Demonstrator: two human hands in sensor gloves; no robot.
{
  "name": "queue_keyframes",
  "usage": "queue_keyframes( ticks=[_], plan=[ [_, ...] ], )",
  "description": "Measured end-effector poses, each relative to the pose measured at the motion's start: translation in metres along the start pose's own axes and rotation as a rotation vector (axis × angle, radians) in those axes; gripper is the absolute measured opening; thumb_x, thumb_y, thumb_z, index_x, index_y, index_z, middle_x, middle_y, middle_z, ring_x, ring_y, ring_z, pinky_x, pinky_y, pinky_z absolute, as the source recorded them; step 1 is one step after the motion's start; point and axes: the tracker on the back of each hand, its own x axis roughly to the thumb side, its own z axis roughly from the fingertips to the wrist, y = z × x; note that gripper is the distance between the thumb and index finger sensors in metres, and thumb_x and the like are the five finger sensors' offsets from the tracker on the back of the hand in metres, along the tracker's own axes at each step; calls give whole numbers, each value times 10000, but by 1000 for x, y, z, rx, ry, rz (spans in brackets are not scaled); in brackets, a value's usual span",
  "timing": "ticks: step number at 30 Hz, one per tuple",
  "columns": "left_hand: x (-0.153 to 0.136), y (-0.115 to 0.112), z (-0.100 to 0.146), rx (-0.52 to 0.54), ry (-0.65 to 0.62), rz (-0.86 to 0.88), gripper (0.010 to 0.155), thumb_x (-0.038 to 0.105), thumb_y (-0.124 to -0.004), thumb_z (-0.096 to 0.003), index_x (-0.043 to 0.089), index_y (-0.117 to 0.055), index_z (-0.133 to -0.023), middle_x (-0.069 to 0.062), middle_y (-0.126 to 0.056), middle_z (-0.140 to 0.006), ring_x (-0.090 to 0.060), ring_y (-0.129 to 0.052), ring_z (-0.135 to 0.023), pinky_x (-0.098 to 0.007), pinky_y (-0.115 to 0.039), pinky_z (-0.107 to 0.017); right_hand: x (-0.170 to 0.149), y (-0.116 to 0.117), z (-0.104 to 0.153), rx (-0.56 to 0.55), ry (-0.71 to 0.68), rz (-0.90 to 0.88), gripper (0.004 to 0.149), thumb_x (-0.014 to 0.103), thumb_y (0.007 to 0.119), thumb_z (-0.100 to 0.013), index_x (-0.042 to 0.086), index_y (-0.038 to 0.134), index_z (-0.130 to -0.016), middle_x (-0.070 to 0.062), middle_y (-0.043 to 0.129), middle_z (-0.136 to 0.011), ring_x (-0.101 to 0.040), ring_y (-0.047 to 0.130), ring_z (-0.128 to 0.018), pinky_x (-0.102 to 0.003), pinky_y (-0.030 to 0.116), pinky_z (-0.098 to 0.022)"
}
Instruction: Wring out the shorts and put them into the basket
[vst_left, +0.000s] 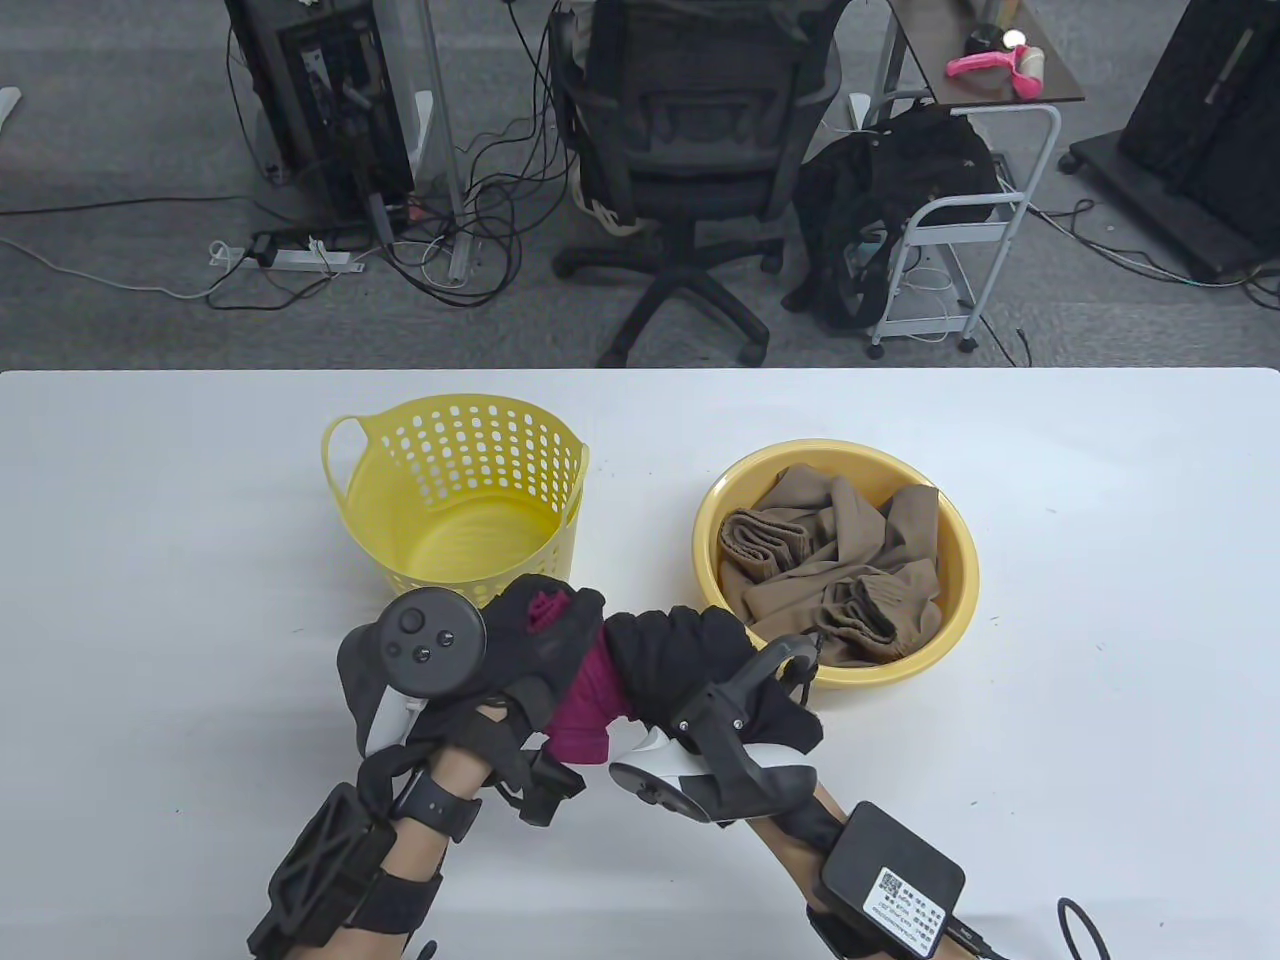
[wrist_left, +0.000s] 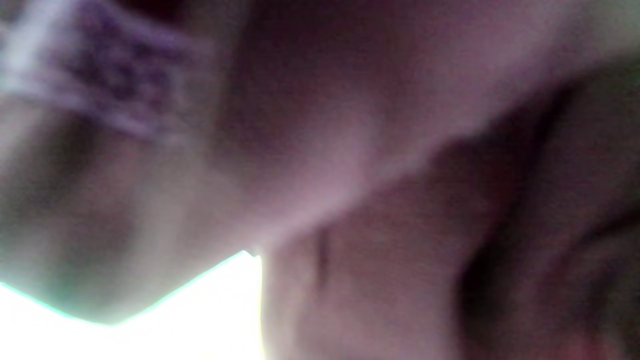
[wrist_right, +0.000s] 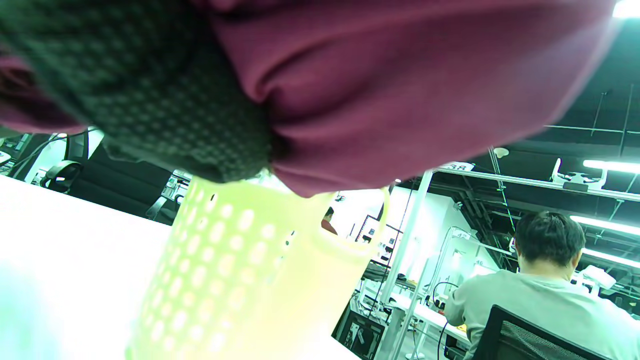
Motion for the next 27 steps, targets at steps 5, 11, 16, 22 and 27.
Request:
queue_keyframes(
  ticks=[5,11,16,22,27],
  plan=[
    [0,1,0,-3,5,-2,479,543,-735,-624,115,-813,-824,-159,-1044,-540,-247,-1110,-265,-506,-916,-306,0,0,-1,2,2,-2,698,388,1040,-346,55,693,-852,-13,891,-631,-111,932,-327,-286,837,-245],
    [0,0,-1,-9,10,8,485,546,-733,-624,112,-811,-827,-161,-1043,-542,-252,-1107,-268,-510,-912,-308,-1,0,-1,9,4,-7,699,393,1042,-341,58,699,-850,-12,895,-627,-114,935,-326,-287,839,-247],
    [1,0,-1,-4,2,13,501,554,-727,-623,106,-802,-834,-163,-1038,-553,-260,-1104,-282,-519,-903,-325,-2,0,-1,21,5,-14,702,389,1047,-333,61,702,-849,-14,895,-629,-122,936,-328,-295,837,-253],
    [4,2,1,16,-24,-12,513,563,-727,-622,105,-788,-846,-168,-1029,-573,-268,-1098,-300,-530,-892,-341,-7,1,-2,29,44,-83,708,385,1052,-325,71,700,-853,-14,895,-632,-129,936,-333,-299,837,-259],
    [10,2,3,33,-65,-59,528,571,-724,-621,104,-772,-860,-173,-1018,-597,-279,-1091,-329,-541,-882,-365,-11,2,-2,65,83,-157,699,381,1059,-316,89,705,-842,-5,901,-624,-131,939,-330,-302,839,-259]
  ],
)
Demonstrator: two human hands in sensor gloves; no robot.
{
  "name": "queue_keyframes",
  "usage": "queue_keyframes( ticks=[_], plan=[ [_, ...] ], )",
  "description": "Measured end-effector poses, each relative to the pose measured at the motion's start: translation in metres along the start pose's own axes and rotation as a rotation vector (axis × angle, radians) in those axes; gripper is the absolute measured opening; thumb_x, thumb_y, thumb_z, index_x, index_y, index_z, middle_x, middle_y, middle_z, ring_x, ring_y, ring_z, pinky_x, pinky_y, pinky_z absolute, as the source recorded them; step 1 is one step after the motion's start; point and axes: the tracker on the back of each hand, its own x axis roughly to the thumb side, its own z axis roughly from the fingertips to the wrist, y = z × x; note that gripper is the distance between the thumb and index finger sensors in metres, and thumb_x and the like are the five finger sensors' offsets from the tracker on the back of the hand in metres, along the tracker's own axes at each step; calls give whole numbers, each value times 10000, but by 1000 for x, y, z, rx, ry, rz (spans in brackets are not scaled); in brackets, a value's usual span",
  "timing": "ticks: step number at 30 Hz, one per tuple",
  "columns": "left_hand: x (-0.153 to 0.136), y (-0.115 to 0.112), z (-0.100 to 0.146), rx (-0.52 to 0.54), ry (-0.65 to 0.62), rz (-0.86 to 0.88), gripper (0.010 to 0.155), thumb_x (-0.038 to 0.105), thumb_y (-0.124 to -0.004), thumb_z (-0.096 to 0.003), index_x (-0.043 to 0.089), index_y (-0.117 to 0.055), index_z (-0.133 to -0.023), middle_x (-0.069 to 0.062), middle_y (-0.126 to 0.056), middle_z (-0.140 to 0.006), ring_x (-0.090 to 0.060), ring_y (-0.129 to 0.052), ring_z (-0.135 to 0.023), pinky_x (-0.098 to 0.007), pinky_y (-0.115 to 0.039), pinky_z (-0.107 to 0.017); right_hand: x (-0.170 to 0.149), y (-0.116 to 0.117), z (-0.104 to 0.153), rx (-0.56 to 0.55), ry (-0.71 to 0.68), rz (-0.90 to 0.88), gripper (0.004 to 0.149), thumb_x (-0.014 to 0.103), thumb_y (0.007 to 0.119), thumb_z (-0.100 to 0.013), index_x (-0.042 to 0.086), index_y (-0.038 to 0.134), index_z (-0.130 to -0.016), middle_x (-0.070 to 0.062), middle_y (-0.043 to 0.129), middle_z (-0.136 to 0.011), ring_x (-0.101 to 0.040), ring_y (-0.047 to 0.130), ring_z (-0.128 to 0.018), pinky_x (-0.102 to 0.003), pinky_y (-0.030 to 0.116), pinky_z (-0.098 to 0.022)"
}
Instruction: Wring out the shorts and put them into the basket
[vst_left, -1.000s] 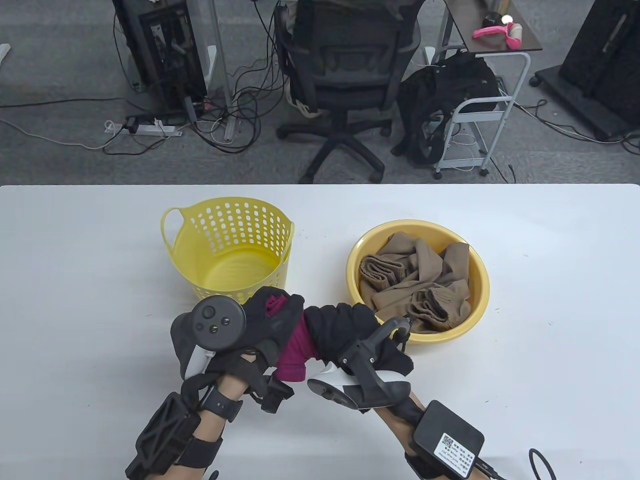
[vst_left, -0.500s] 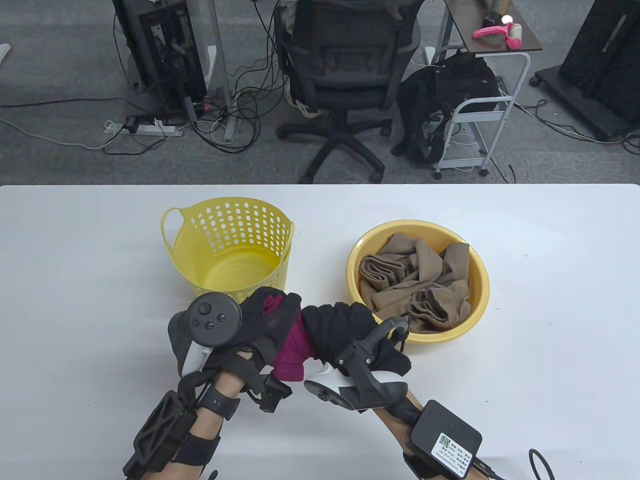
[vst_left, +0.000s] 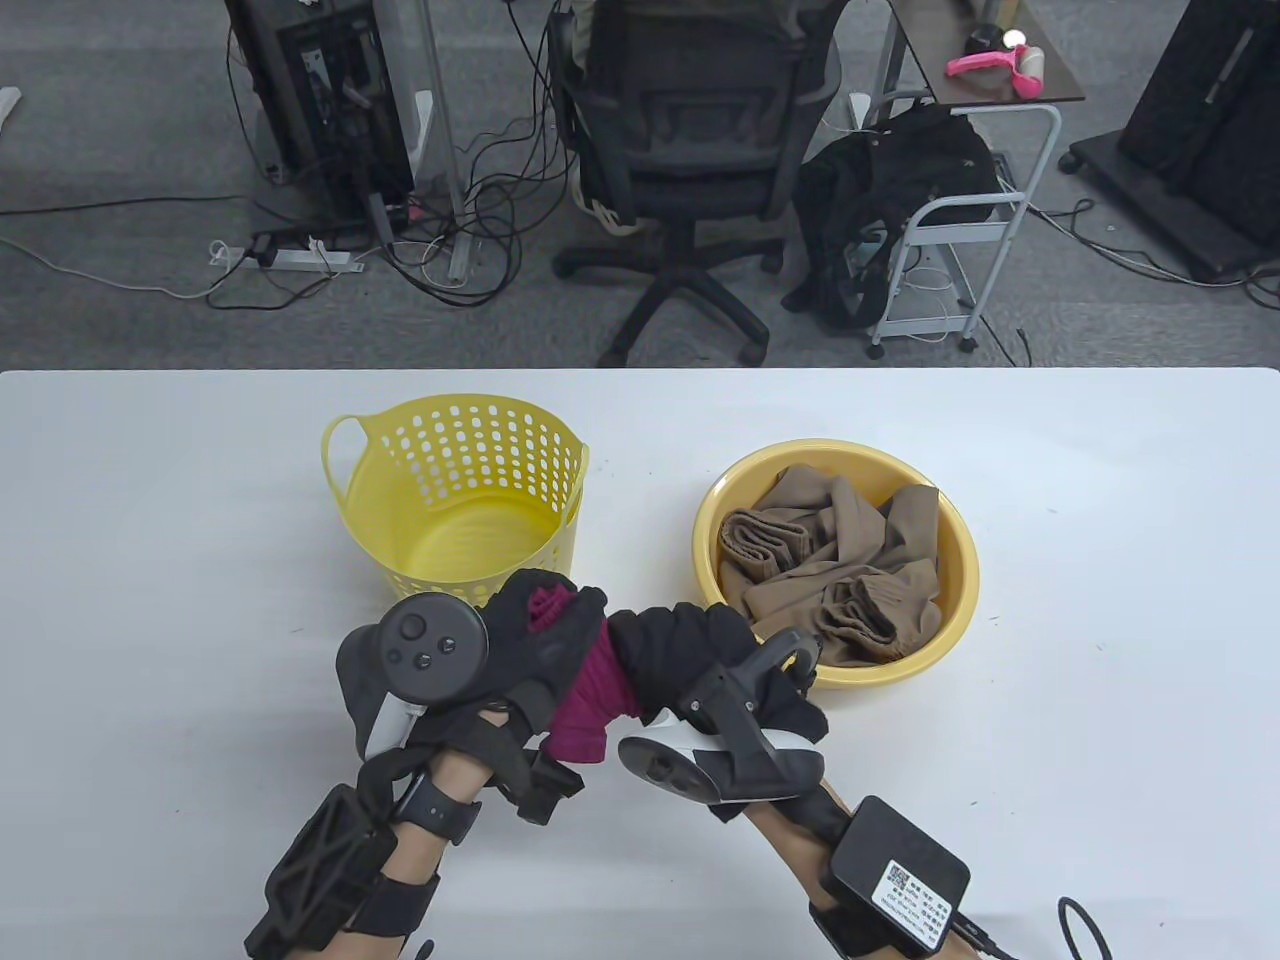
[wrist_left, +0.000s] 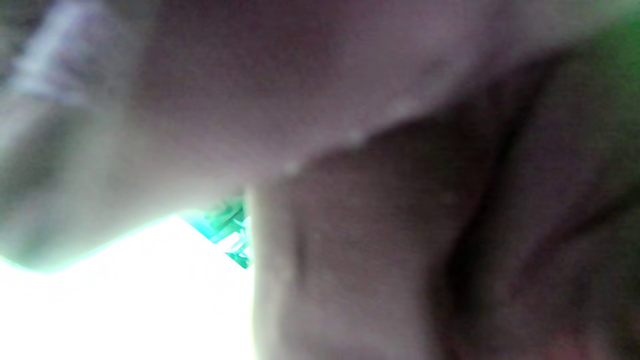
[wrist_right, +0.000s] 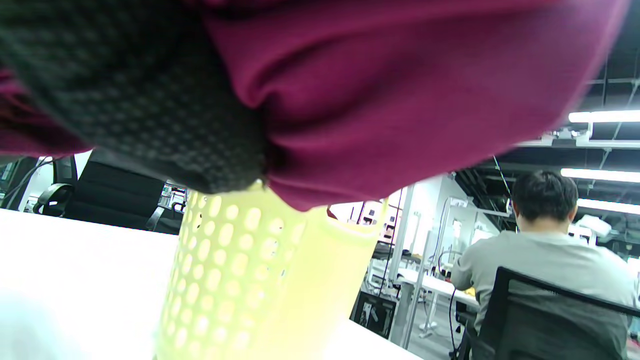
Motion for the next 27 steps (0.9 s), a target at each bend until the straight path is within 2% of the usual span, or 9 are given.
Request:
queue_keyframes(
  ticks=[12,20,27],
  plan=[
    [15,-3,7,33,-170,-6,542,585,-711,-609,143,-689,-922,-174,-952,-735,-321,-1050,-475,-582,-822,-494,-24,1,6,111,127,-323,670,342,1074,-291,104,734,-817,-9,915,-605,-149,945,-316,-316,841,-254],
    [24,-5,12,34,-327,76,539,571,-710,-606,185,-605,-966,-169,-864,-862,-353,-981,-625,-621,-738,-600,-45,11,14,236,236,-676,660,331,1077,-287,97,747,-809,-17,923,-591,-156,946,-304,-322,839,-247],
    [30,-4,15,10,-420,143,532,550,-712,-600,209,-564,-980,-164,-811,-923,-370,-933,-692,-641,-686,-646,-54,24,18,362,257,-977,655,339,1073,-298,93,748,-811,-22,923,-595,-157,948,-304,-320,841,-246]
  ],
)
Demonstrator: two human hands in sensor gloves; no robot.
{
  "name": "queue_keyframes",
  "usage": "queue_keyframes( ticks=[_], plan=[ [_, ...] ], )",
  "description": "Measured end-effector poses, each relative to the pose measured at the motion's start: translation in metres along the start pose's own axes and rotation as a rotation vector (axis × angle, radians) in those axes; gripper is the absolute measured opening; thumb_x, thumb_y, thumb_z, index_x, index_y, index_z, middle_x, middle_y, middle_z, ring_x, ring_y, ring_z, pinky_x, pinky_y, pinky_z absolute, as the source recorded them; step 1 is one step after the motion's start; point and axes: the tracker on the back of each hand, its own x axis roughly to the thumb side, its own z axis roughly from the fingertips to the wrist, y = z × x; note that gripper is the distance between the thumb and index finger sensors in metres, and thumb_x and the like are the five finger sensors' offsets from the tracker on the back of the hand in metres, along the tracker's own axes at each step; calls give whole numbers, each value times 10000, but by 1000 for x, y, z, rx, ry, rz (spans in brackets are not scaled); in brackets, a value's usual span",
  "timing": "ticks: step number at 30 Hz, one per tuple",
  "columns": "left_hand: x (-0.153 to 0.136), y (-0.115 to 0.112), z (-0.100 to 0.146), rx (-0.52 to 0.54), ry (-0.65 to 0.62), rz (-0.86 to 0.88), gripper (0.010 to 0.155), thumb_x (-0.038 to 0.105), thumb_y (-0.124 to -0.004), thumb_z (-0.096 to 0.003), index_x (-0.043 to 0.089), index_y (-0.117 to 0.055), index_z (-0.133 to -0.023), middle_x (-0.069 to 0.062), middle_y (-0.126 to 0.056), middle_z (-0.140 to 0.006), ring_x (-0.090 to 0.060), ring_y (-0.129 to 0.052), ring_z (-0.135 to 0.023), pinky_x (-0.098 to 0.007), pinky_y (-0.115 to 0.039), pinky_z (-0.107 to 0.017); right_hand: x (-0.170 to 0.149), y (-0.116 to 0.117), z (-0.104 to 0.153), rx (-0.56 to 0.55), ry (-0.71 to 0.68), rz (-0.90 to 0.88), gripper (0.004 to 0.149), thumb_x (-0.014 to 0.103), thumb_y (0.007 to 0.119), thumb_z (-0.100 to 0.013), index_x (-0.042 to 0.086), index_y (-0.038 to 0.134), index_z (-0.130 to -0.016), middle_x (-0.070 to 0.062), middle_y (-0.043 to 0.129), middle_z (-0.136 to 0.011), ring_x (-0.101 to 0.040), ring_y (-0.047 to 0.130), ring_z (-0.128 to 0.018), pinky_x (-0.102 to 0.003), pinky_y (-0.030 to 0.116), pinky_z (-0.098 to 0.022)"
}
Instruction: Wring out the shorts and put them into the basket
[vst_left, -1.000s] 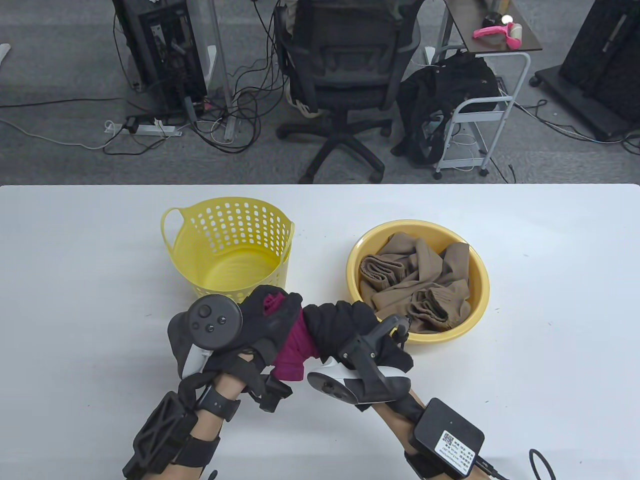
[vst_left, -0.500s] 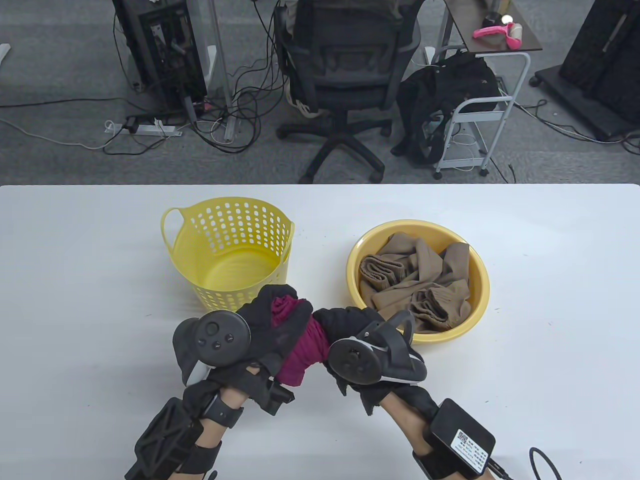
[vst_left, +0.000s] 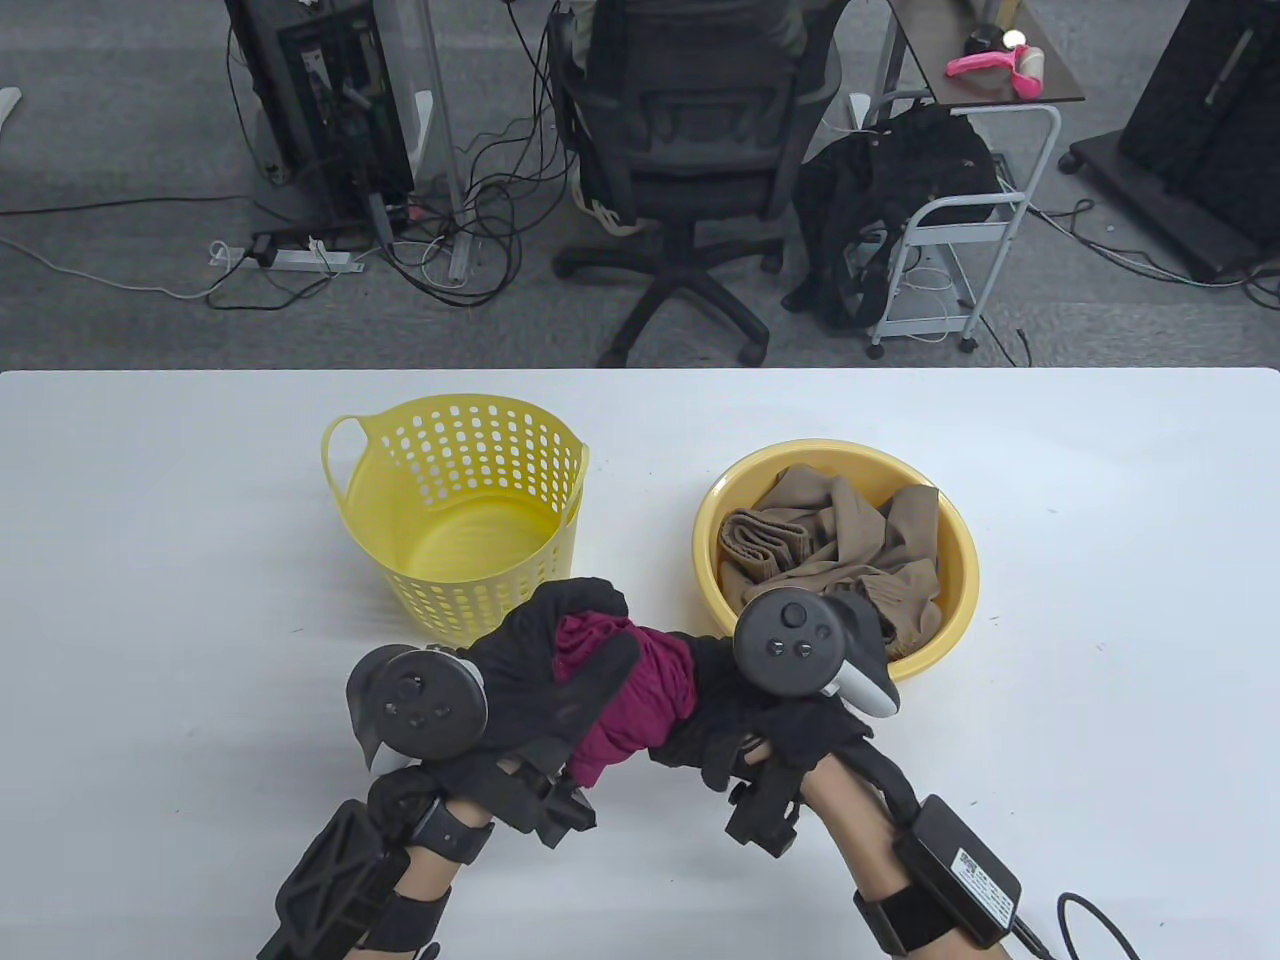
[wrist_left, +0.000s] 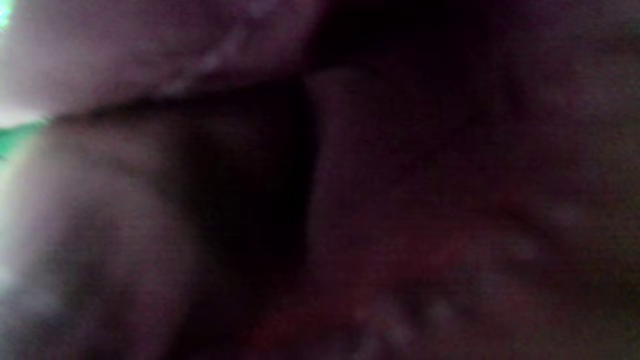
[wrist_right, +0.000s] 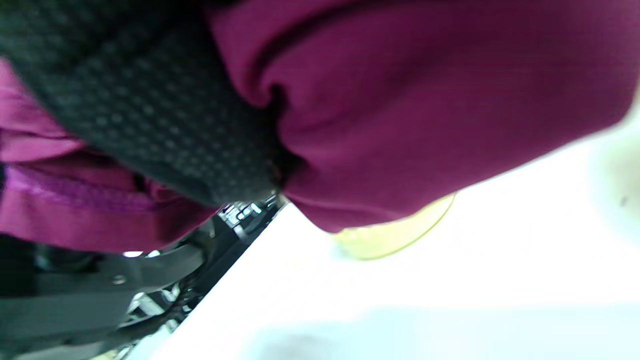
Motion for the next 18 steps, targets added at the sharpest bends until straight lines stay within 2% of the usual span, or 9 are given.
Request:
queue_keyframes(
  ticks=[5,9,18],
  plan=[
    [3,0,0,-31,-69,33,532,547,-719,-589,223,-562,-980,-152,-801,-939,-375,-918,-713,-644,-669,-666,-11,7,-3,145,3,-191,654,345,1070,-308,87,748,-816,-25,925,-594,-157,948,-304,-320,841,-247],
    [5,2,0,-44,-107,59,527,544,-726,-579,235,-568,-975,-147,-801,-943,-376,-915,-718,-644,-661,-676,-14,11,-5,213,-17,-288,655,349,1068,-316,82,746,-820,-28,923,-597,-160,947,-305,-323,840,-250],
    [4,4,1,-46,-98,64,531,546,-734,-573,235,-575,-973,-145,-808,-938,-377,-917,-711,-643,-662,-673,-13,12,-6,224,-13,-281,662,354,1063,-321,78,740,-829,-35,918,-610,-164,947,-314,-324,840,-257]
  ],
)
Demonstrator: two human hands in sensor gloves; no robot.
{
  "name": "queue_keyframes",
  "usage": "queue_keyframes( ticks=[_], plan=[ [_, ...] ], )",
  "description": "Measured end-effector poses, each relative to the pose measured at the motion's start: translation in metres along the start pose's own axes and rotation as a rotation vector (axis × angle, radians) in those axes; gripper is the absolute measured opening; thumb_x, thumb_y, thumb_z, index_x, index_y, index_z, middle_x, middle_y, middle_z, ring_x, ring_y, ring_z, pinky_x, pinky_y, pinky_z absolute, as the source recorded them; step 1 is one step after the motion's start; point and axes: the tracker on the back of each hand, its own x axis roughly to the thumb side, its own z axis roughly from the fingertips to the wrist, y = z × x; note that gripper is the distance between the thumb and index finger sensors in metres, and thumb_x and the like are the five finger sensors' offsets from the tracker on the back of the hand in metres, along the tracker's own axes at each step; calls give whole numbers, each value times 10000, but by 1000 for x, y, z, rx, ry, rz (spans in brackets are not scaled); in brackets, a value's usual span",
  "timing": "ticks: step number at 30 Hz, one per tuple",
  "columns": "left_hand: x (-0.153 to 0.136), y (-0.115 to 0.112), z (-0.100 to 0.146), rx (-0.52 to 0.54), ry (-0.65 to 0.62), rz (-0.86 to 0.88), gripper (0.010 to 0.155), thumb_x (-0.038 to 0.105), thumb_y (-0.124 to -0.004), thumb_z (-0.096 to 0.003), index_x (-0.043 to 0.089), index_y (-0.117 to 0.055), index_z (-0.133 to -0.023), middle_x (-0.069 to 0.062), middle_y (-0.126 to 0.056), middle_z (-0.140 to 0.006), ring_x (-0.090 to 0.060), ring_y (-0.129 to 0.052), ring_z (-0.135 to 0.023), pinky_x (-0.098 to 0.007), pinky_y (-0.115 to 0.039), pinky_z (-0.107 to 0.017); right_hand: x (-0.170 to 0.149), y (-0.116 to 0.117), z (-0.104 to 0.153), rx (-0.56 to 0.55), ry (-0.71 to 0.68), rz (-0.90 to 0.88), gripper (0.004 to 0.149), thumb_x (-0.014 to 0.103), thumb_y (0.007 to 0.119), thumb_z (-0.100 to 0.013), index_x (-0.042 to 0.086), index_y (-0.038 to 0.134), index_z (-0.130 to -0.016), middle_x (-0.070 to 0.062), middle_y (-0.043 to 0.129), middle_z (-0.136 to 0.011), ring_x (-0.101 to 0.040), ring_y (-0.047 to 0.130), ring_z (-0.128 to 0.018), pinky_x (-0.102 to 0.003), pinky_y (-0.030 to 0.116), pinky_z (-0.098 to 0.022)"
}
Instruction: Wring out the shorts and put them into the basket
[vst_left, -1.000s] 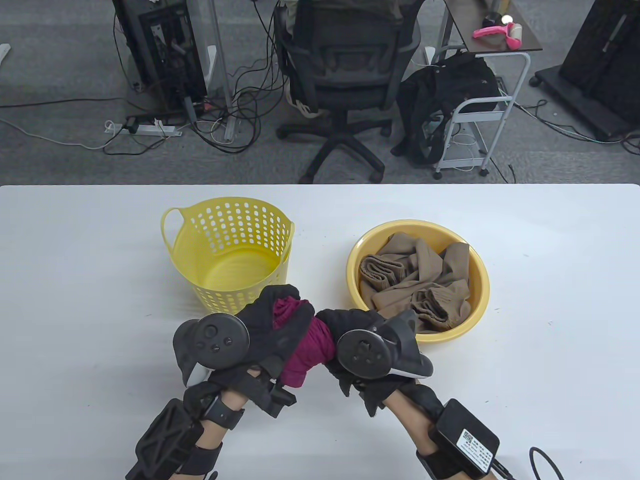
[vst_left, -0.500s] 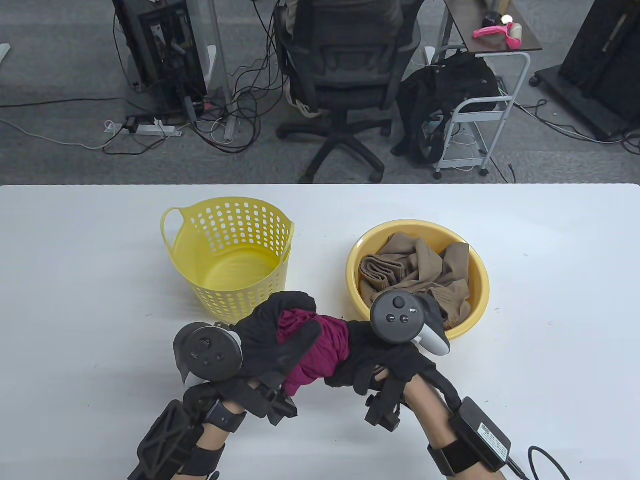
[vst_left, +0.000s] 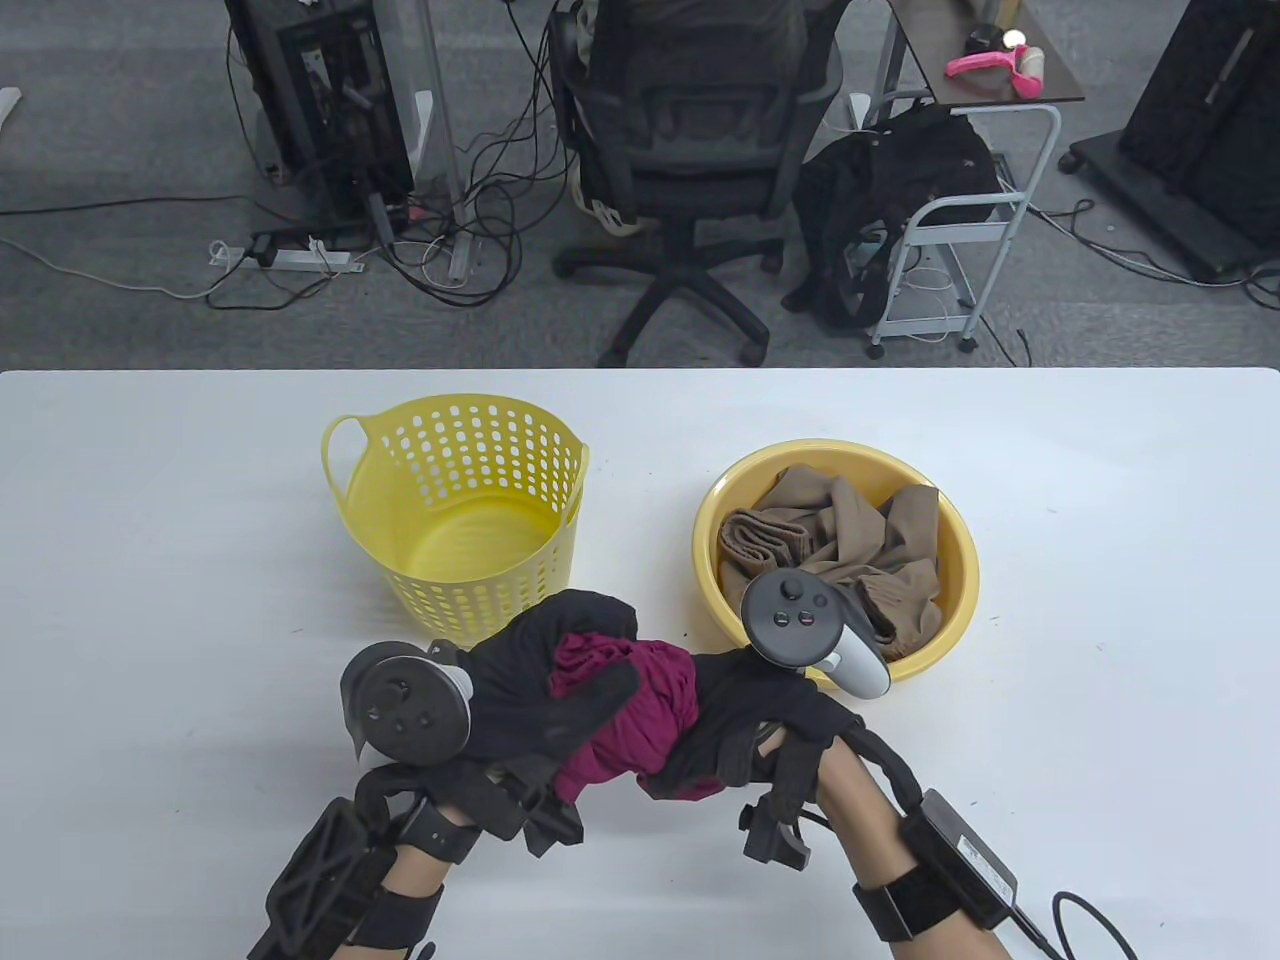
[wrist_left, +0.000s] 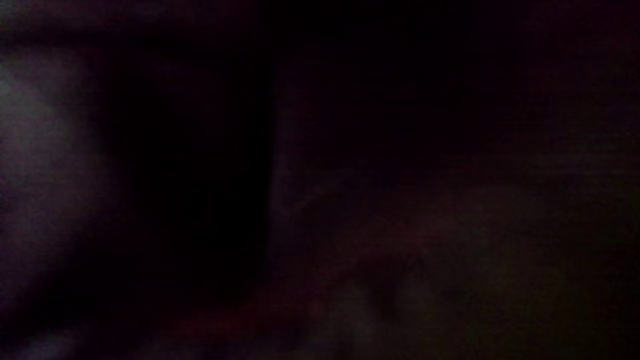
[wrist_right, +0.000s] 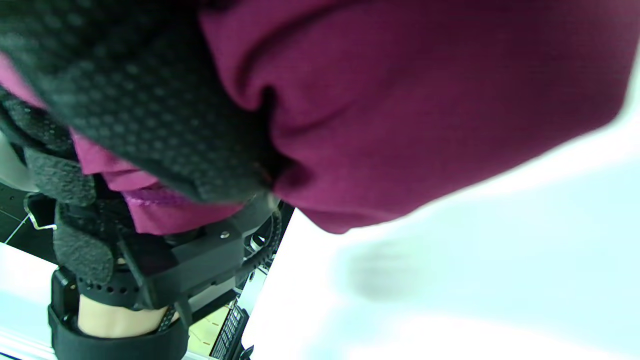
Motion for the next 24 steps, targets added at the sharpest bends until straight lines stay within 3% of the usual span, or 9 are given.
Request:
queue_keyframes(
  ticks=[12,24],
  plan=[
    [0,-1,0,-3,5,-19,536,547,-746,-574,235,-578,-975,-148,-804,-942,-383,-909,-717,-651,-643,-678,1,-1,4,-12,30,25,734,391,1057,-351,50,697,-892,-92,895,-700,-227,957,-396,-348,842,-312],
    [5,4,-1,-28,-3,-109,545,545,-809,-557,245,-603,-963,-139,-817,-939,-386,-912,-720,-647,-653,-674,-3,-2,10,-58,18,51,844,409,1028,-395,52,590,-1022,-190,745,-968,-438,829,-812,-564,722,-600]
  ],
)
